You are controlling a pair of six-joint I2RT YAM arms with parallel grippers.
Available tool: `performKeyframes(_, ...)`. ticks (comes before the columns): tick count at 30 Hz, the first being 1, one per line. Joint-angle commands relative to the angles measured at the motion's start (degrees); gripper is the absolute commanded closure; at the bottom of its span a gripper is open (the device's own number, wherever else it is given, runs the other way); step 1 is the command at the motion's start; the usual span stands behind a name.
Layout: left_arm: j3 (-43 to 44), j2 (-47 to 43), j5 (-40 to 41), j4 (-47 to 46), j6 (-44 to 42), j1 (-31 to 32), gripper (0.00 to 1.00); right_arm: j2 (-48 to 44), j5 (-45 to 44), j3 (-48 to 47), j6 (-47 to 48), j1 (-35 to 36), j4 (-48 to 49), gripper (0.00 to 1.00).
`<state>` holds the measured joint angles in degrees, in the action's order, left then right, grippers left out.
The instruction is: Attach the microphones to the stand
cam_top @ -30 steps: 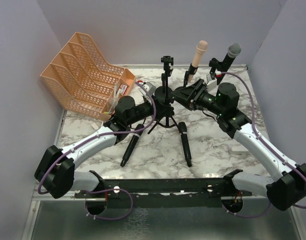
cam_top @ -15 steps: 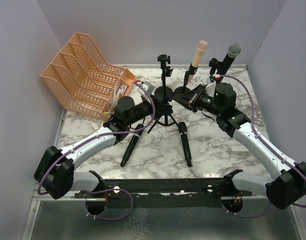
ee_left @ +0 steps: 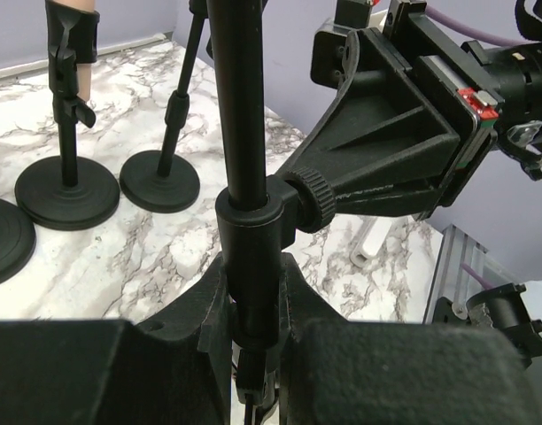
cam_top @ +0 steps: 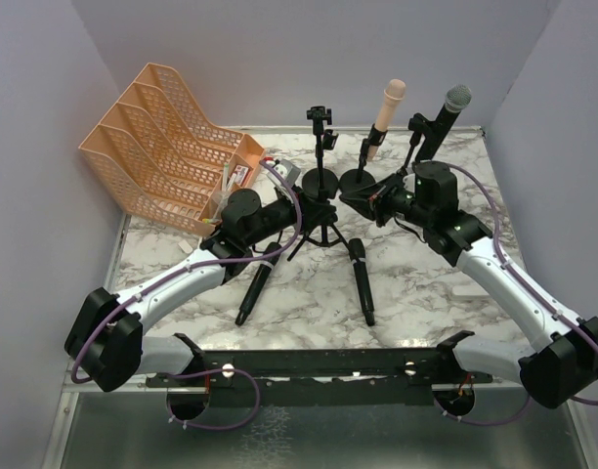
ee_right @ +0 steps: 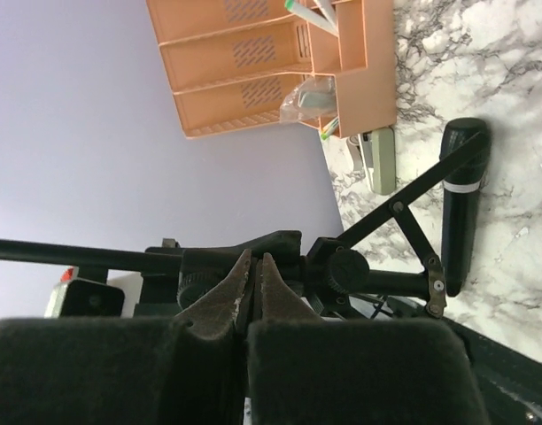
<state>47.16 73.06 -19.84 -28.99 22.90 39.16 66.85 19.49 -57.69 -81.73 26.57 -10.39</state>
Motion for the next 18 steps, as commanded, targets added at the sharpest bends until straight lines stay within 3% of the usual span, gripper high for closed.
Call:
performKeyframes(1,-0.30,-2.55,1.38,-3.35,-0.57,0.33,1.00,-0.48,-4.06,-2.57,-7.89,0.10,-7.84,0.99)
performKeyframes(7,-0.47,-2.32,1.25,-3.35,-0.57,0.38,1.00,-1.97,-6.33,-2.65,-10.54,0.07,-7.88,0.99)
performKeyframes(18,-0.09,-1.85,0.35,-3.35,-0.66,0.33,1.00,-1.97,-4.63,-2.79,-0.51,0.12,-0.59,0.99)
